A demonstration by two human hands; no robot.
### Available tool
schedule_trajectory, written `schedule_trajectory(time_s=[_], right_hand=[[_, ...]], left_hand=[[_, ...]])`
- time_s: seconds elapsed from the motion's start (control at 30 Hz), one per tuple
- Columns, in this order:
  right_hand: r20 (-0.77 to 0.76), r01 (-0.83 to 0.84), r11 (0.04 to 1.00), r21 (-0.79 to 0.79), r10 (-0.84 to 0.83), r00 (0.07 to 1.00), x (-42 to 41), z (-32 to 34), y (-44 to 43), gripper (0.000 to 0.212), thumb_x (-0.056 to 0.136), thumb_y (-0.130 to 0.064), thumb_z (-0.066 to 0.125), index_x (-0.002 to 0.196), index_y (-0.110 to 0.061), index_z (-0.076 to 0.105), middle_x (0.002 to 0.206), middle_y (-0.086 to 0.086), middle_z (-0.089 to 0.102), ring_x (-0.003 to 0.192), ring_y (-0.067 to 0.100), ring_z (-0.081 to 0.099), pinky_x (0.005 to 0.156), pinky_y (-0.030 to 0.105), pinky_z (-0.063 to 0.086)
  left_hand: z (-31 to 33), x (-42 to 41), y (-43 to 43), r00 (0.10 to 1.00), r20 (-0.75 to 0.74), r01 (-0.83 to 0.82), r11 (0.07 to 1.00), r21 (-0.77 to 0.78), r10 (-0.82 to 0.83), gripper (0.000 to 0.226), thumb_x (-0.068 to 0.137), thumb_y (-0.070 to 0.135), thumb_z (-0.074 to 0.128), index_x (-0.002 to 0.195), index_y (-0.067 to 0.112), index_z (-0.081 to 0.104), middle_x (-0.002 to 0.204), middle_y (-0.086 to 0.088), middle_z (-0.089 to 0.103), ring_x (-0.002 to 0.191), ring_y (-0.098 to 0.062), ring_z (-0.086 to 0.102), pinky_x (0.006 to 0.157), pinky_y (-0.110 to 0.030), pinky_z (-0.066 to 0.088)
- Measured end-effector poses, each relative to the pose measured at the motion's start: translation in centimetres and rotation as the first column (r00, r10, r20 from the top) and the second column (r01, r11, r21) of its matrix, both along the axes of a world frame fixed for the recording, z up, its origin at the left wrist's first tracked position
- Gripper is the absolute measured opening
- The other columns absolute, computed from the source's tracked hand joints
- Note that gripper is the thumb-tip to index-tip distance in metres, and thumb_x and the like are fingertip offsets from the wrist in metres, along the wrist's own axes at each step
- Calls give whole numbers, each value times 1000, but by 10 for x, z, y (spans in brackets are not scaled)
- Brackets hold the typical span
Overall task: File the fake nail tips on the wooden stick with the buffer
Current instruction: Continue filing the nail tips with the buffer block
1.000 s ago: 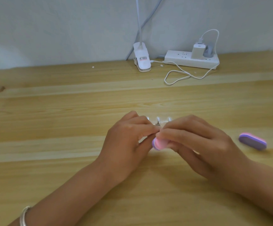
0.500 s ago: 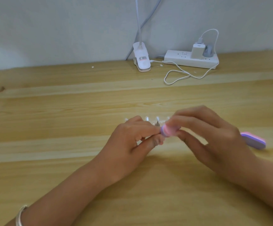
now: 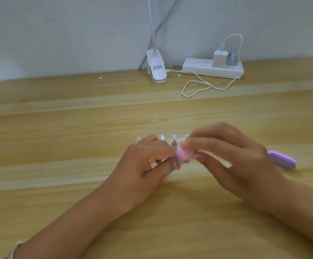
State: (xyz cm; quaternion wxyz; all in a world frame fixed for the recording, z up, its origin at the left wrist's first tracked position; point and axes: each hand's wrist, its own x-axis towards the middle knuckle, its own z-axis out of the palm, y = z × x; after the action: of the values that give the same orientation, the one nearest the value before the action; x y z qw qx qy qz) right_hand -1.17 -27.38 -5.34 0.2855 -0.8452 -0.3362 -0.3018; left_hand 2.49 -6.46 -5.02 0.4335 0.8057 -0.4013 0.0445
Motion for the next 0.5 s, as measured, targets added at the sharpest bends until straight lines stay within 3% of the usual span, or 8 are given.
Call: schedule_trajectory(time_s=[0.17,0.27,0.37,0.5], right_hand=[[-9,-103,994,-45,102,995,-3,-3,6,17,98,-2,60,104,-4,76,106,7,67,98,20,62,92,25,47],[-19,-27,1000,-14,27,999,3,2,-4,16,95,0,62,105,-3,74,107,5,66,99,19,63,90,29,50],[-15,-80,997,-19,79,997,-2,-1,3,16,97,-1,60,105,-4,74,108,5,66,100,17,61,91,25,47],[-5,-51,999,6,51,999,0,2,-2,16,98,-5,59,105,-5,73,109,5,65,101,16,62,91,26,48]], left_hand=[[0,-1,0,1000,-5,27,999,-19,-27,27,93,15,60,80,38,64,72,18,61,69,-5,47,75,-27,39],[-1,1,0,1000,-13,-21,1000,-23,20,18,92,19,61,81,32,67,73,10,64,72,-13,48,74,-28,40],[-1,0,1,999,-40,6,1000,-3,-6,20,95,15,58,81,26,68,73,7,65,72,-17,50,75,-31,41],[2,-3,1,994,-106,5,1000,2,-5,19,95,20,57,84,30,70,80,8,71,78,-13,55,76,-22,41]])
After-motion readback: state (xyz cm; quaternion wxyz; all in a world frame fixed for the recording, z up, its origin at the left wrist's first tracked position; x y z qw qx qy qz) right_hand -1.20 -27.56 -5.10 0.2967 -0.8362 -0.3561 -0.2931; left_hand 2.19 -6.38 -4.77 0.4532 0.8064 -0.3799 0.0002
